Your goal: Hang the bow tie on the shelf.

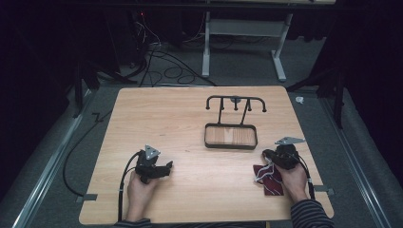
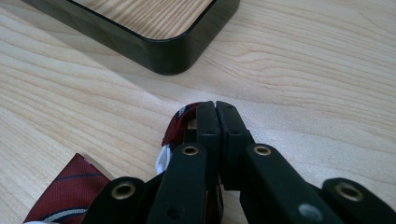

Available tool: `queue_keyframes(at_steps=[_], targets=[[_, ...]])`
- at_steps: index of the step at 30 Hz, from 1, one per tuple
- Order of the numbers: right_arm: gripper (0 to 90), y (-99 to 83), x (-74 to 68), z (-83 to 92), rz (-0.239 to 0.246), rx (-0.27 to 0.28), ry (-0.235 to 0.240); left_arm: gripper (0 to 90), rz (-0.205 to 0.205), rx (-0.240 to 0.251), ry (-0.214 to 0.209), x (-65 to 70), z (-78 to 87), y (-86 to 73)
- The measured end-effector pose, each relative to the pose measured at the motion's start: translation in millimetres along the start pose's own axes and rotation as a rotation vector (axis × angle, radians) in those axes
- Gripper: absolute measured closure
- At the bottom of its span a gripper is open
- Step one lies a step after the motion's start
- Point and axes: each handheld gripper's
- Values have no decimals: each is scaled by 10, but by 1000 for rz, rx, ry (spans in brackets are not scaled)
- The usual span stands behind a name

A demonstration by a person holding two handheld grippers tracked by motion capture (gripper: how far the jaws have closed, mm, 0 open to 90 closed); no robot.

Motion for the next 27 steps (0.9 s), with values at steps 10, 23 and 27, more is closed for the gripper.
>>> queue_keyframes(at_steps=[10,23,27], targets=[[900,28,6,151,-3,50,6,218,0,0,0,0,0,0],[900,158,-75,424,41,129,17,218,0,-1,1,0,0,1],[900,208,-129,532,63,168,24,218,1,0,2,2,0,1]])
Point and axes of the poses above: each handheld gripper's, and its own axes: z roughly backward along the jaws, y roughly out of its top, x roughly to its right, and after that the axes turned 5 degrees about -y, right-handed
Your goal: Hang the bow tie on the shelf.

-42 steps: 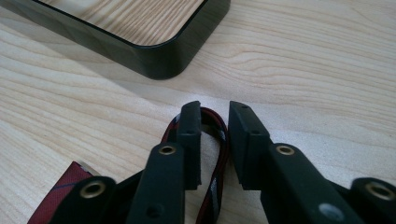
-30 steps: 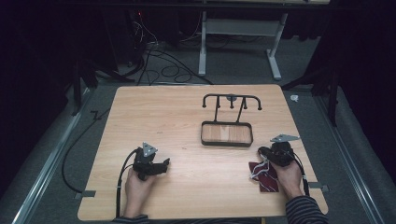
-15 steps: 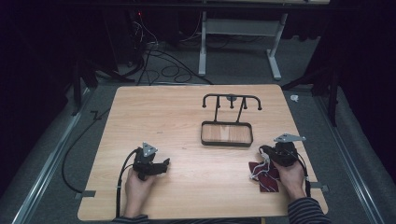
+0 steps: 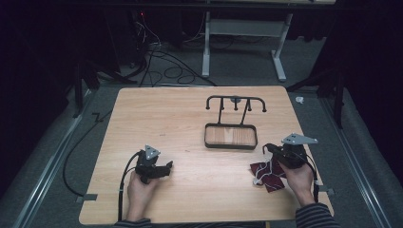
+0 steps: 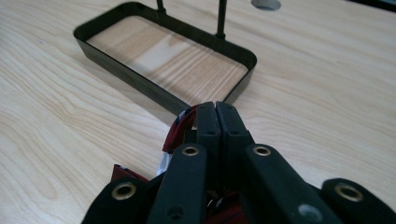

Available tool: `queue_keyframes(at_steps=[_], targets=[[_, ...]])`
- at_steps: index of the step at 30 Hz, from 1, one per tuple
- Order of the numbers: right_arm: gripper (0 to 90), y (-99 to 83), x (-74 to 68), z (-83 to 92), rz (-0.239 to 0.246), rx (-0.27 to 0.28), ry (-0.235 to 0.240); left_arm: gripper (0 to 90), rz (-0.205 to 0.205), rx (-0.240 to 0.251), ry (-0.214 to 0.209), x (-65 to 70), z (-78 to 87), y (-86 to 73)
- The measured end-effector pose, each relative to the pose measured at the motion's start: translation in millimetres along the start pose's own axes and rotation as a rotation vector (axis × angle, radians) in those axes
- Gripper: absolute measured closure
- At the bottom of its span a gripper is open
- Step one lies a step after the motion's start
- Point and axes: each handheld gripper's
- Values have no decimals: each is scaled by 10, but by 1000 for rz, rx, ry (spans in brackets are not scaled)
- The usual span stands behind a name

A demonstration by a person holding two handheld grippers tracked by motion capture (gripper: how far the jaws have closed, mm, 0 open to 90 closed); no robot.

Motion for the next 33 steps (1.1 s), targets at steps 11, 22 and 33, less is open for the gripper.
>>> queue_keyframes(at_steps=[11,22,33], targets=[[900,170,-73,210,41,56,-3,218,0,0,0,0,0,0],[900,280,-147,239,68,85,12,218,2,0,1,3,0,0],[900,402,-201,301,80,118,30,218,6,2,8,8,5,-5]])
Point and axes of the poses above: each handheld gripper's, and its own axes: z roughly backward along the jaws, y roughly out of its top, x roughly to its right, and after that the axes turned 5 degrees about -y, right-handed
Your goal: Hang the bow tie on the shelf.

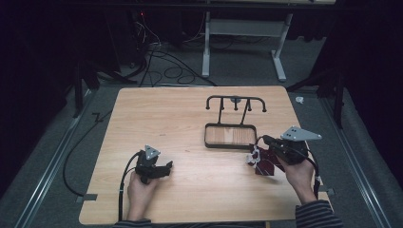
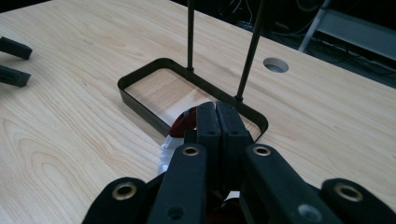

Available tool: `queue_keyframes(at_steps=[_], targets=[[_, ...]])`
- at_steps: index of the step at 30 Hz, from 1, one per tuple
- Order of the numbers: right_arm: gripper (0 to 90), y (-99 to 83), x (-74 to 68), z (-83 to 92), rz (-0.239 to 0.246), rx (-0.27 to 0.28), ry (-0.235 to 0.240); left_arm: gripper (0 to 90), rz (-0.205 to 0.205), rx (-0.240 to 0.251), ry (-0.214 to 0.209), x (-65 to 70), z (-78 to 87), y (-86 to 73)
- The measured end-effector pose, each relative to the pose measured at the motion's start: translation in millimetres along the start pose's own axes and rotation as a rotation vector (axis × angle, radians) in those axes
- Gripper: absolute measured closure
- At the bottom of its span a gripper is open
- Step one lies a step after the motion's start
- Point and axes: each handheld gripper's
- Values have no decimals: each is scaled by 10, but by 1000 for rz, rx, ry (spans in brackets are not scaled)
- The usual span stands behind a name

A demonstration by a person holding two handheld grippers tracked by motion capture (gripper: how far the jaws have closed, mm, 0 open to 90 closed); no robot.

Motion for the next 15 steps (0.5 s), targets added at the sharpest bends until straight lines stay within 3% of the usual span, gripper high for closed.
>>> queue_keyframes(at_steps=[15], targets=[[900,182,-117,24,47,20,24,219,1,-3,0,0,5,-2]])
Point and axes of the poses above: each handheld gripper's, and its own axes: z roughly backward along the jaws, y roughly out of its top, x roughly to its right, and after that the axes turned 5 degrees about -y, right-handed
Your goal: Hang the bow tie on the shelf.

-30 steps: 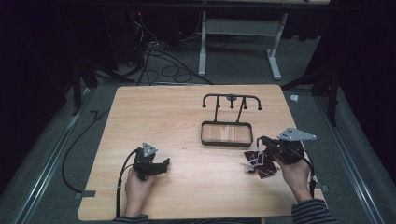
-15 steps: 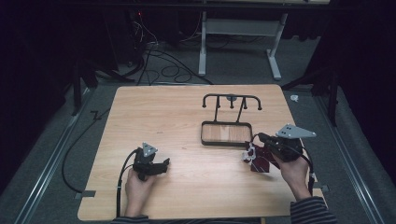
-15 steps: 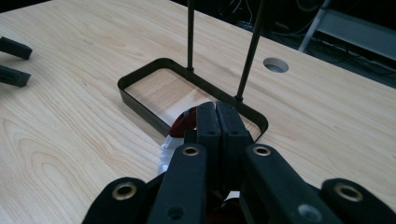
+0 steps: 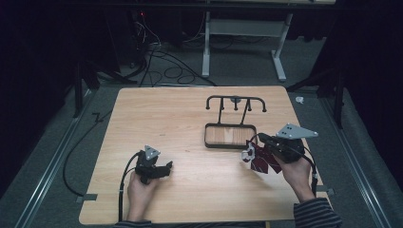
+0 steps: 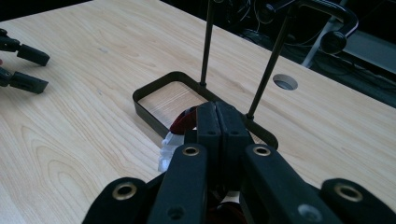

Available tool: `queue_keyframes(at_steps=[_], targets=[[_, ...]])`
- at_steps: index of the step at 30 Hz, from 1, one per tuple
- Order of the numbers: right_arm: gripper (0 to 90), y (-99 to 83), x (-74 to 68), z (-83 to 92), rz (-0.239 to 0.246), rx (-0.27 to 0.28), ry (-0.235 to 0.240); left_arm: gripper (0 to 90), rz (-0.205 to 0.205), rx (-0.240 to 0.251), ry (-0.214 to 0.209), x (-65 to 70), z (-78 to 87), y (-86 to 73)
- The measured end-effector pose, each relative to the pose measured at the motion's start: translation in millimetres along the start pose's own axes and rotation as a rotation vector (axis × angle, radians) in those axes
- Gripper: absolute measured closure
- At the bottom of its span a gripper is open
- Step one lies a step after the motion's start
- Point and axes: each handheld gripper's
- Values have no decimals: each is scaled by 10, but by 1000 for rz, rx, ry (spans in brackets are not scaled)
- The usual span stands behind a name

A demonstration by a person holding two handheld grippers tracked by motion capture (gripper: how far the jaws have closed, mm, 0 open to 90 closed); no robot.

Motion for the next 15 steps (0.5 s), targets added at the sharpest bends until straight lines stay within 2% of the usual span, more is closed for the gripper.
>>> queue_keyframes(at_steps=[8,15], targets=[[900,35,-27,-2,1,1,19,220,0,1,0,0,0,0],[900,127,-84,2,27,8,30,222,1,3,0,-3,-1,-1]])
Point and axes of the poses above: each handheld gripper's, and its own axes: z roughly backward along the jaws, y roughly out of its top, x roughly to its right, and after that the axes turned 5 degrees about -y, right-handed
